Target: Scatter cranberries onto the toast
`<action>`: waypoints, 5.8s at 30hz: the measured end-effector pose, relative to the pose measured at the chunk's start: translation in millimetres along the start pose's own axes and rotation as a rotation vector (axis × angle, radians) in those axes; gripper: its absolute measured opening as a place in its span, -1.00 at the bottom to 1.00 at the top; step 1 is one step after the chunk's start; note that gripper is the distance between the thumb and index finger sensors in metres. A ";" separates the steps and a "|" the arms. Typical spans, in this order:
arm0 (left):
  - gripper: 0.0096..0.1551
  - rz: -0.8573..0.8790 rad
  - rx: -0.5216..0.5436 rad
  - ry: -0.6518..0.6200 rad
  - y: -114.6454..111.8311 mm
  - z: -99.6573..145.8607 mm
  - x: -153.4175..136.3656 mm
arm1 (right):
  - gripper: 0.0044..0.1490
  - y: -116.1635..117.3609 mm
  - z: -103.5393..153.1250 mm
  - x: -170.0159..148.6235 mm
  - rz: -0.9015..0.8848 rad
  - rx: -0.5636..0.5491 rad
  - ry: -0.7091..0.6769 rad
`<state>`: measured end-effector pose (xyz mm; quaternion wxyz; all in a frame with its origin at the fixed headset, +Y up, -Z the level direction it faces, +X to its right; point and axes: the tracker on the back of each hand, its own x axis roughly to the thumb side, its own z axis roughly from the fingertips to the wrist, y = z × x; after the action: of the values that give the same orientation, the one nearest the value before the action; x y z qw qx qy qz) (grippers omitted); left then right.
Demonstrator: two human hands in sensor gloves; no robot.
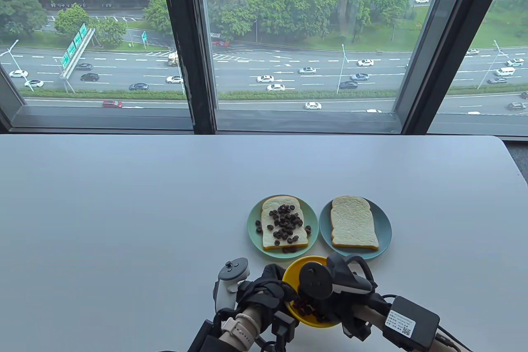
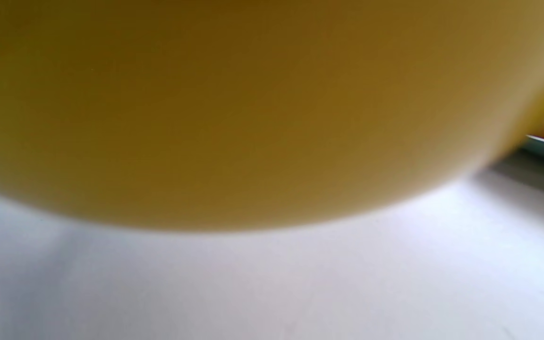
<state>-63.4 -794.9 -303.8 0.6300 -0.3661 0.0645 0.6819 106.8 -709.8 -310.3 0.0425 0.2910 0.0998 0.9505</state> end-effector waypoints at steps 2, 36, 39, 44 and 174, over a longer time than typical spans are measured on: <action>-0.41 0.006 -0.004 0.000 0.0 -0.1 0.3 | -0.58 -6.7 3.1 -2.9 -0.037 -0.019 -0.012; -0.41 -0.013 -0.020 0.095 3.8 -4.4 -7.4 | -0.56 5.9 -77.8 -162.2 -0.140 -0.126 0.454; -0.41 -0.019 -0.021 0.096 3.3 -4.1 -7.8 | -0.52 7.2 -77.9 -158.6 -0.071 -0.133 0.461; -0.41 -0.026 -0.021 0.101 3.6 -4.4 -8.2 | -0.49 2.4 -72.4 -167.6 -0.021 -0.135 0.479; -0.40 -0.057 -0.016 0.056 -1.2 -10.1 -13.7 | -0.19 -39.4 2.2 -107.2 -0.174 -0.173 0.080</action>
<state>-58.9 -811.3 -302.7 0.6439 -0.3919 0.0663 0.6537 197.6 -685.8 -375.4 0.1457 0.2384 0.0441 0.9592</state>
